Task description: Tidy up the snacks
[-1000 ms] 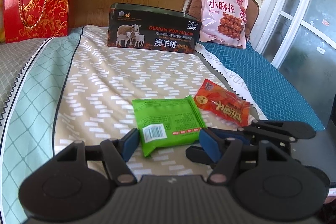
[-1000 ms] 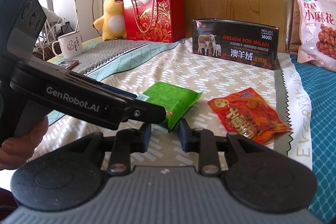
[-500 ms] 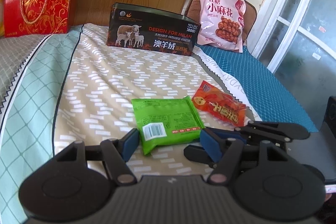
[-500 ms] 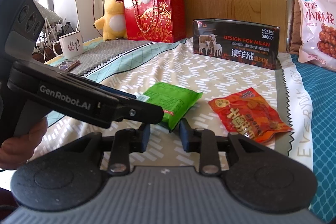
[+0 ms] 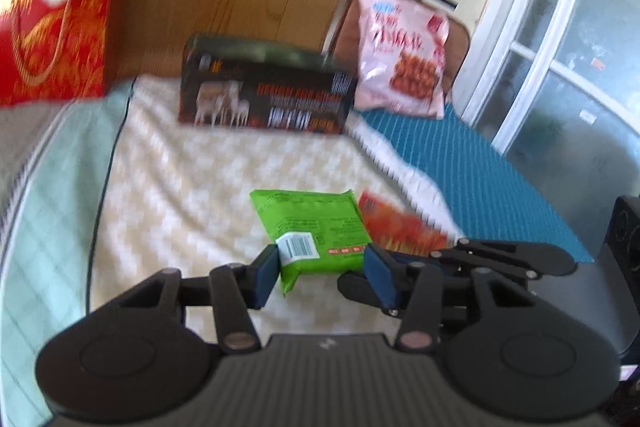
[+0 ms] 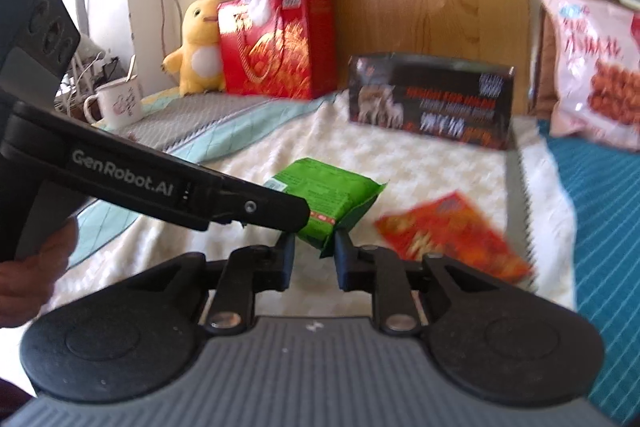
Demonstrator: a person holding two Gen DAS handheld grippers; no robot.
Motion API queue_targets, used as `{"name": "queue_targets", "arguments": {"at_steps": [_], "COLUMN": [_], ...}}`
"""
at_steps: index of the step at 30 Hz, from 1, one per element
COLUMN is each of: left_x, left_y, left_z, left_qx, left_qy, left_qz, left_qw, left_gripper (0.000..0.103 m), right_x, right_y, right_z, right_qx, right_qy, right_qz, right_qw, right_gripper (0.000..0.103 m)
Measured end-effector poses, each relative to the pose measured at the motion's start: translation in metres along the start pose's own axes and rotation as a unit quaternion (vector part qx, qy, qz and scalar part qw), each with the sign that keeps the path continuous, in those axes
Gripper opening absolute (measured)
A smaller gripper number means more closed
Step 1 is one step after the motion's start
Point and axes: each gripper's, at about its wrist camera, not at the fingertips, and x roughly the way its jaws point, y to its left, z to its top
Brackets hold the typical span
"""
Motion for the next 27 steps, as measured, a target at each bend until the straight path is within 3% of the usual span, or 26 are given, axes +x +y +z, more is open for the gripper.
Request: {"name": "queue_targets", "arguments": {"at_steps": [6, 9, 13, 16, 18, 22, 27], "left_x": [0.007, 0.026, 0.062, 0.092, 0.089, 0.062, 0.073], "left_y": [-0.005, -0.001, 0.021, 0.049, 0.063, 0.064, 0.041], "left_z": [0.062, 0.099, 0.139, 0.157, 0.155, 0.128, 0.079], "left_qx": [0.043, 0.057, 0.044, -0.007, -0.045, -0.056, -0.067], "left_qy": [-0.056, -0.081, -0.103, -0.078, -0.076, -0.099, -0.005], "left_qz": [-0.001, 0.007, 0.031, 0.055, 0.039, 0.017, -0.058], "left_qw": [0.9975, 0.9951, 0.9932, 0.9954, 0.9953, 0.9934, 0.9960], "left_gripper": [0.046, 0.046, 0.058, 0.055, 0.053, 0.053, 0.053], "right_x": [0.017, 0.041, 0.089, 0.124, 0.120, 0.067, 0.018], "right_y": [-0.026, -0.056, -0.091, -0.109, -0.117, -0.132, -0.134], "right_z": [0.051, 0.084, 0.122, 0.134, 0.131, 0.100, 0.046], "right_qx": [-0.018, 0.007, 0.048, 0.072, 0.083, 0.110, 0.136], "right_qy": [-0.053, -0.064, -0.051, -0.012, -0.012, -0.025, 0.024], "right_qz": [-0.032, -0.037, -0.028, -0.043, -0.048, -0.026, -0.008], "right_qw": [0.998, 0.997, 0.997, 0.996, 0.995, 0.993, 0.990], "right_gripper": [0.024, 0.024, 0.028, 0.032, 0.032, 0.032, 0.032]}}
